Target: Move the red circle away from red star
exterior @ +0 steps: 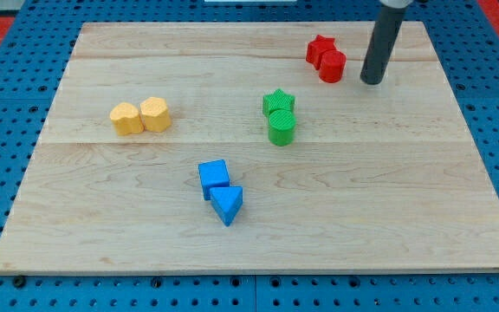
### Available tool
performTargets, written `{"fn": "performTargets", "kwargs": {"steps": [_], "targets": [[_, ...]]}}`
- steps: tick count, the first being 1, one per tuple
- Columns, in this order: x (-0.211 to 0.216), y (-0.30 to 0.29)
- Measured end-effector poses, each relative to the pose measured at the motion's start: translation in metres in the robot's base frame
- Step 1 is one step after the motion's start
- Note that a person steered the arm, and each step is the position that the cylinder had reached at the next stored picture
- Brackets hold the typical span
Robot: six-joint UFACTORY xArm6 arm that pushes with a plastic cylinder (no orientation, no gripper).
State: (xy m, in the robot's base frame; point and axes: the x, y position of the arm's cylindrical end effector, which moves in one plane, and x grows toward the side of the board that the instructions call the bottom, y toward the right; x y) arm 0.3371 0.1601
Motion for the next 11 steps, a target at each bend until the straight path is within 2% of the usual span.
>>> {"fn": "performTargets", "kwargs": {"steps": [1,3,4,5,6,7,8,9,10,11], "targets": [[-0.009,-0.036],[-0.018,-0.031],[-0.018,0.005],[-0.041,-0.013],[-0.043,-0.083],[-0.04,-0.121],[-0.003,-0.139],[0.002,-0.178],[-0.008,-0.146],[-0.017,-0.148]]}}
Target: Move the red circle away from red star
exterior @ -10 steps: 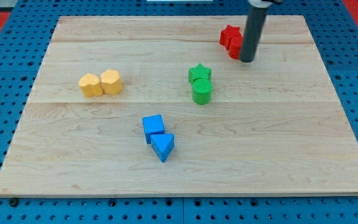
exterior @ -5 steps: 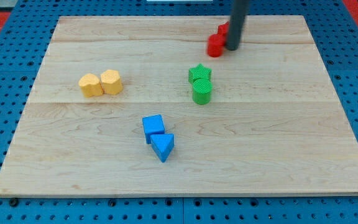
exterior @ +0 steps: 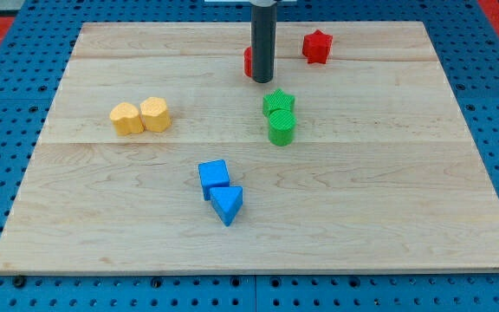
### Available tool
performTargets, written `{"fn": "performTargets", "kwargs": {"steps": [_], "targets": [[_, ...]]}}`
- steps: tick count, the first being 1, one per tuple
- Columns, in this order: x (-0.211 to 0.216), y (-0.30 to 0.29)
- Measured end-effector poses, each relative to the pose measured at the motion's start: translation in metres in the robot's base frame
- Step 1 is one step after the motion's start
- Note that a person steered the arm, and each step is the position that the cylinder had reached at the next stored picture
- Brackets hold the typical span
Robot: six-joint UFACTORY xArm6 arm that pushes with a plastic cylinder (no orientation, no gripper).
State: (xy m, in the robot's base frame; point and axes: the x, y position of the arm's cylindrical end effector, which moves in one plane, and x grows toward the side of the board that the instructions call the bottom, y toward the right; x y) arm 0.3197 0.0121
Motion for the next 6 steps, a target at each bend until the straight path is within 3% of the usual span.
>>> {"fn": "performTargets", "kwargs": {"steps": [1,3,5,6], "targets": [[0.014,-0.035],[-0.017,0.007],[-0.008,-0.027],[-0.026,-0.02]]}}
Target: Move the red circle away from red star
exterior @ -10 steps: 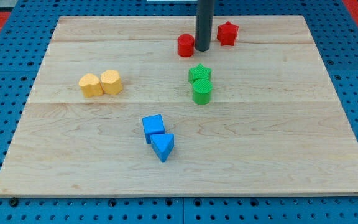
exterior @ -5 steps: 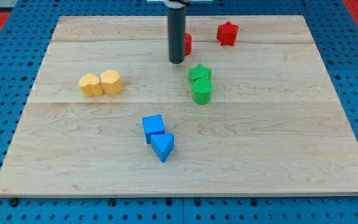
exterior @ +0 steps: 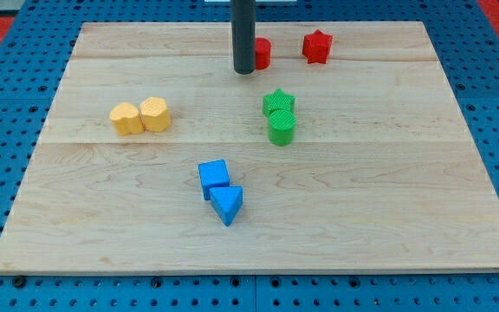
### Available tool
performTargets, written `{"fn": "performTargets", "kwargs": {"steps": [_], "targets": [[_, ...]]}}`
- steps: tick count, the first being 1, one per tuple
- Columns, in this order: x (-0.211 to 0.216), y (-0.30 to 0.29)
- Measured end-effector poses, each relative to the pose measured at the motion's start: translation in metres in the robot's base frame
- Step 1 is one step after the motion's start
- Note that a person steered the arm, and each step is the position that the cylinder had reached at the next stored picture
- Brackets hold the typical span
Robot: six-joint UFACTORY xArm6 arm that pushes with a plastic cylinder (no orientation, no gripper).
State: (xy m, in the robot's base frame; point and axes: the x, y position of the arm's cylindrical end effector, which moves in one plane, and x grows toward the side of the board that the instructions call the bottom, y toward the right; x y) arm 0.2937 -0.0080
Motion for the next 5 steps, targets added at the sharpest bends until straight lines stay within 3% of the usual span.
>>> {"fn": "performTargets", "kwargs": {"steps": [2,3,4,5], "targets": [[-0.021,0.028],[-0.01,0.018],[0.01,-0.015],[0.066,-0.046]]}}
